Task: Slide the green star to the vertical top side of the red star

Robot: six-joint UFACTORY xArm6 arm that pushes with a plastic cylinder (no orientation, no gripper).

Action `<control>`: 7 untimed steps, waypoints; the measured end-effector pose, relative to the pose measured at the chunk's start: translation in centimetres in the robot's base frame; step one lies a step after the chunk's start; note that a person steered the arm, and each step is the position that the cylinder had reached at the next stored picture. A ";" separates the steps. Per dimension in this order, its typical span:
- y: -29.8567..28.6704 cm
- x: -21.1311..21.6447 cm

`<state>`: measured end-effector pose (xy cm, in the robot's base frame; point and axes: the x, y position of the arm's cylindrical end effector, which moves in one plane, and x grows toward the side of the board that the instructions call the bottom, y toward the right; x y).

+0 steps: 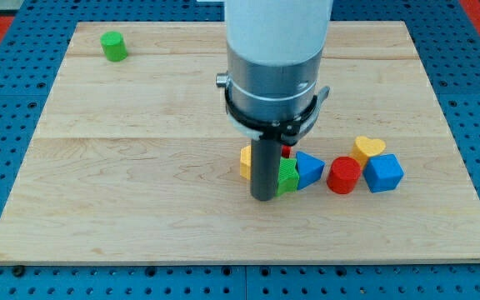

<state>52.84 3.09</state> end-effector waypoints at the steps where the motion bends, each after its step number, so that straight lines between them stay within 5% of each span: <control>1: 2.2 -0.5; 2: 6.1 -1.0; 4: 4.7 -3.9; 7: 4.6 -14.0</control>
<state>38.81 7.66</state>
